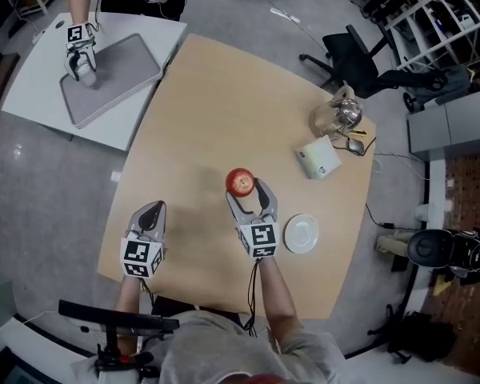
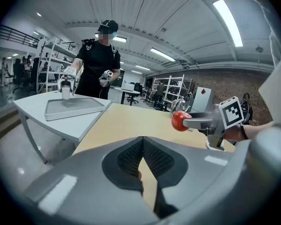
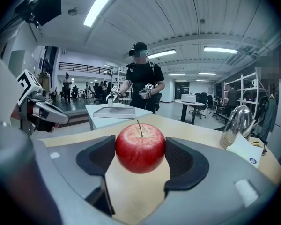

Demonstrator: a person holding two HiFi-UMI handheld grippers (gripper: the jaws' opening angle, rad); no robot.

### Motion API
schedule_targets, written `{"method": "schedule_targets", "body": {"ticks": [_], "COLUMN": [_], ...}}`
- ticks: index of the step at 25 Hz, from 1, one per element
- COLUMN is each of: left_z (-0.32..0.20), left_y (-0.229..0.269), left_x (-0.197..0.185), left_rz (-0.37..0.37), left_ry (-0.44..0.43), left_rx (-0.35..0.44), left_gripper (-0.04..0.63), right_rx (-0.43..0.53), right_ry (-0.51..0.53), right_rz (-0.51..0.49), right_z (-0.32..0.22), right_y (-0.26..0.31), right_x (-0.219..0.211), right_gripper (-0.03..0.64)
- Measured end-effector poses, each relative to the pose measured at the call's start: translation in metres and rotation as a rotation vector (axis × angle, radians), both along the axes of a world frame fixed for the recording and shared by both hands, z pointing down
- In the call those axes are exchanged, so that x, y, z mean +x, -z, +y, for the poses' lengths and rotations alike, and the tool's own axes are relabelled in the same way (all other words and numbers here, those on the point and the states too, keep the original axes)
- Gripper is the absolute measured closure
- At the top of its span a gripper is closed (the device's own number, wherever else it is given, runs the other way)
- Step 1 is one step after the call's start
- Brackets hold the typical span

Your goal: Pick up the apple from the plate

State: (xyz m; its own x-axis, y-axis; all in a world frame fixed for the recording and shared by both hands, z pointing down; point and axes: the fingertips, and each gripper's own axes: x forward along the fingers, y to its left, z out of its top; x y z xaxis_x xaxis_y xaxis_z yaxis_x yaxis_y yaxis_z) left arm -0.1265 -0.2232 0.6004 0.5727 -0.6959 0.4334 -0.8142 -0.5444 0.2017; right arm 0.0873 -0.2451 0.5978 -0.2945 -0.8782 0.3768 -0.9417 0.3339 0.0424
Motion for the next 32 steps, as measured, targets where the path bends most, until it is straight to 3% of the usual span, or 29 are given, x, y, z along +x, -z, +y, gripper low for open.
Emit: {"method": "schedule_targets", "body": {"ticks": [6,32], "left_z": [-0.001,-0.046], "left_y": [-0.001,-0.058], "left_x": [-0.001,-0.020], "left_rz": [-0.005,0.011], "left_ry": [0.004,-0.010], "left_rx": [-0.024,-0.118], "left_gripper": [0.575,0.575], "right_rx": [-0.010,-0.049], "right_ry": [0.036,-0.006], "right_rz": [0.008,0.007], "right_z": [-0.018,-0.150], "right_y": [-0.005,-0.085], "right_x": [-0.007,-0.017], "right_gripper": [0.278,0.278]}}
